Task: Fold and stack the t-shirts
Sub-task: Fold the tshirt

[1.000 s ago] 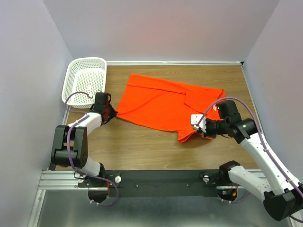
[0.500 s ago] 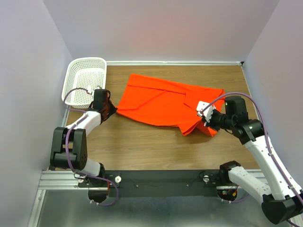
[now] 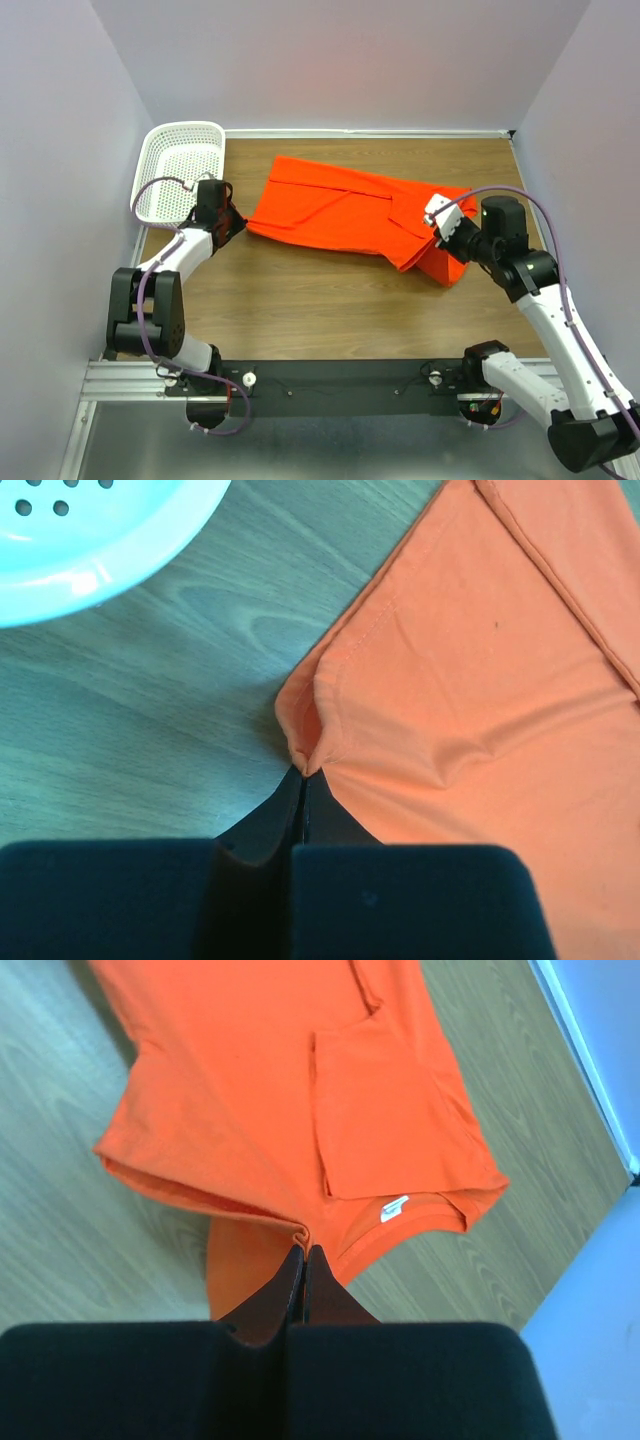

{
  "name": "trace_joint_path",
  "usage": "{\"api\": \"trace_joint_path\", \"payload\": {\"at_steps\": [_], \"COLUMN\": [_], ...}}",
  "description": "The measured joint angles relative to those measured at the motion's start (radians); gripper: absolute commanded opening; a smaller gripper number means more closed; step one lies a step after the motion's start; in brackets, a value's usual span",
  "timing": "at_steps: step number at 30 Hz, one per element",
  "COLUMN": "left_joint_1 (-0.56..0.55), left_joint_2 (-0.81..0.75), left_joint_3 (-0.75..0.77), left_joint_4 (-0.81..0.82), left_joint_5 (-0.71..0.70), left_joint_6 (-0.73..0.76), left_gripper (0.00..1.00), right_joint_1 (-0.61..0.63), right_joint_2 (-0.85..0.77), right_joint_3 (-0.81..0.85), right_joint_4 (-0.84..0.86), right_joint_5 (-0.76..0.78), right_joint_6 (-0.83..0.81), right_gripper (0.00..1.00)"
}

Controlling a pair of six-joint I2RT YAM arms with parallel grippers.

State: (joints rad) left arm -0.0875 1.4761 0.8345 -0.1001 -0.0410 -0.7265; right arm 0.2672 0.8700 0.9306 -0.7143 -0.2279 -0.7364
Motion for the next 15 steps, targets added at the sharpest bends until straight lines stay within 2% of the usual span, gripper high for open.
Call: {"api": "trace_joint_path", "payload": {"at_steps": [15], "left_joint_1": [0.0], "left_joint_2": [0.175], "left_joint_3": [0.182], "left_joint_4": [-0.016], "left_joint_5": [0.008], "left_joint_6": [0.003], "left_gripper": [0.0], "right_joint_1": [-0.168], "right_joint_2": [0.134], "right_joint_3": [0.0], "right_joint_4": [0.123], "right_joint_5": [0.0], "right_joint_6": [0.04], "right_gripper": [0.0]}}
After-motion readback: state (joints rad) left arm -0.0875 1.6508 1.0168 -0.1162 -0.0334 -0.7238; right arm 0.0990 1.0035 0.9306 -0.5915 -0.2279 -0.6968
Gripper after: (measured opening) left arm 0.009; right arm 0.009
